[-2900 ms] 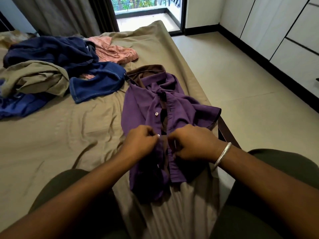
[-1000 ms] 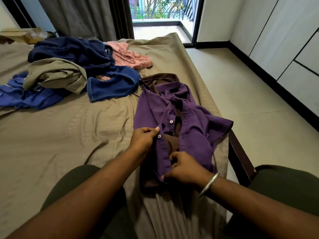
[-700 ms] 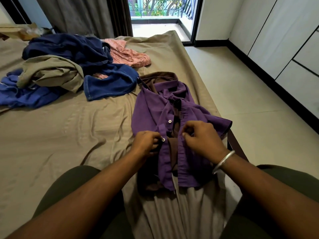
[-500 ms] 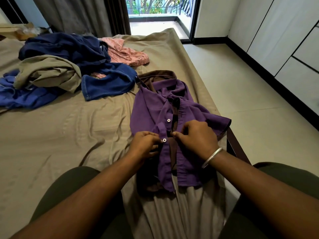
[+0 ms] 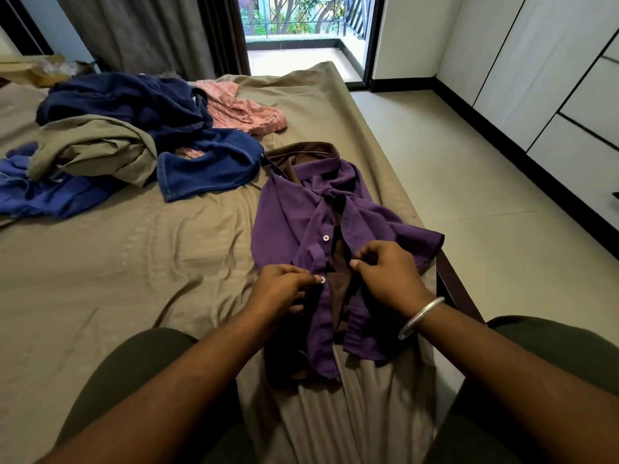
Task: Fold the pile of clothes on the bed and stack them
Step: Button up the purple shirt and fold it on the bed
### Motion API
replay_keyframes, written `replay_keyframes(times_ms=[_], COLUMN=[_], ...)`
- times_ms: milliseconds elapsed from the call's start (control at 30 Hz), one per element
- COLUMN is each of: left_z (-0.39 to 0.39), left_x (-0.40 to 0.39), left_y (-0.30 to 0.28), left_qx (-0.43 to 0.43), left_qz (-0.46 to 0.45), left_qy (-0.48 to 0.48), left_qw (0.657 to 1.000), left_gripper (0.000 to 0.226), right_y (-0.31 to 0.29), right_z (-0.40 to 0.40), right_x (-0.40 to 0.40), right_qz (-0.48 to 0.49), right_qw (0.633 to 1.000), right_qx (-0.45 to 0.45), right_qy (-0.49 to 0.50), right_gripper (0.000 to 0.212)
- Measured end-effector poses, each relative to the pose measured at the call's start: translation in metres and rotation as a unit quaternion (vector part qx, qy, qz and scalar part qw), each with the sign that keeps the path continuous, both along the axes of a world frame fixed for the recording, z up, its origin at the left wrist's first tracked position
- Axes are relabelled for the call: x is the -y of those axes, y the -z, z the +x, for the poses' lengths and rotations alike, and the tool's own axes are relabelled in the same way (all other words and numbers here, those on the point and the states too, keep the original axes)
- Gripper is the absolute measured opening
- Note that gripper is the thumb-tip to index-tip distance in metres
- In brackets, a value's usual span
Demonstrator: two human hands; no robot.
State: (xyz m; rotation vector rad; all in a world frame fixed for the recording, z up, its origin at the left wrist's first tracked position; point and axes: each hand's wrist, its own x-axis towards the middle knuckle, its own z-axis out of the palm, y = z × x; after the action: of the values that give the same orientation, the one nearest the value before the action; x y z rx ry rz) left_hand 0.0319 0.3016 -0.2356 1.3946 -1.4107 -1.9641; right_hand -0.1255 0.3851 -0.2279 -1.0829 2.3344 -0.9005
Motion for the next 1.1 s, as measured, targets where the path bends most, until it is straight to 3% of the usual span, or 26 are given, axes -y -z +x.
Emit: replay_keyframes(times_ms=[200,567,700,1100], left_z=[0.0,0.0,-0.001,0.0], left_x=[-0.005,-0.01,-0.013,-0.013], left_y=[0.003,0.003,0.004,0.003], left_qx=[-0.003,-0.026,-0.023,-0.014], left_qz=[-0.012,-0.056,-0.061,-0.065], left_qy=[0.002,0.024,0.023,0.043], left_qw=[1.0,0.998,0.998,0.997], left_gripper=[0.016,0.016,0.017,0.022], right_y=[0.001,0.015,0.015,0.017], right_z=[0.014,0.029,0.031,0.03], right_x=[-0.005,0.0,-0.001,0.0], right_qz=[-0.032,-0.055,-0.063,-0.09], right_qw=[0.988,0.987,0.988,0.97], right_qx=[0.147,0.146,0.139,0.224], right_qy=[-0.036,-0.025,-0.01,0.006], right_gripper=[0.013,0.017,0.004,0.005])
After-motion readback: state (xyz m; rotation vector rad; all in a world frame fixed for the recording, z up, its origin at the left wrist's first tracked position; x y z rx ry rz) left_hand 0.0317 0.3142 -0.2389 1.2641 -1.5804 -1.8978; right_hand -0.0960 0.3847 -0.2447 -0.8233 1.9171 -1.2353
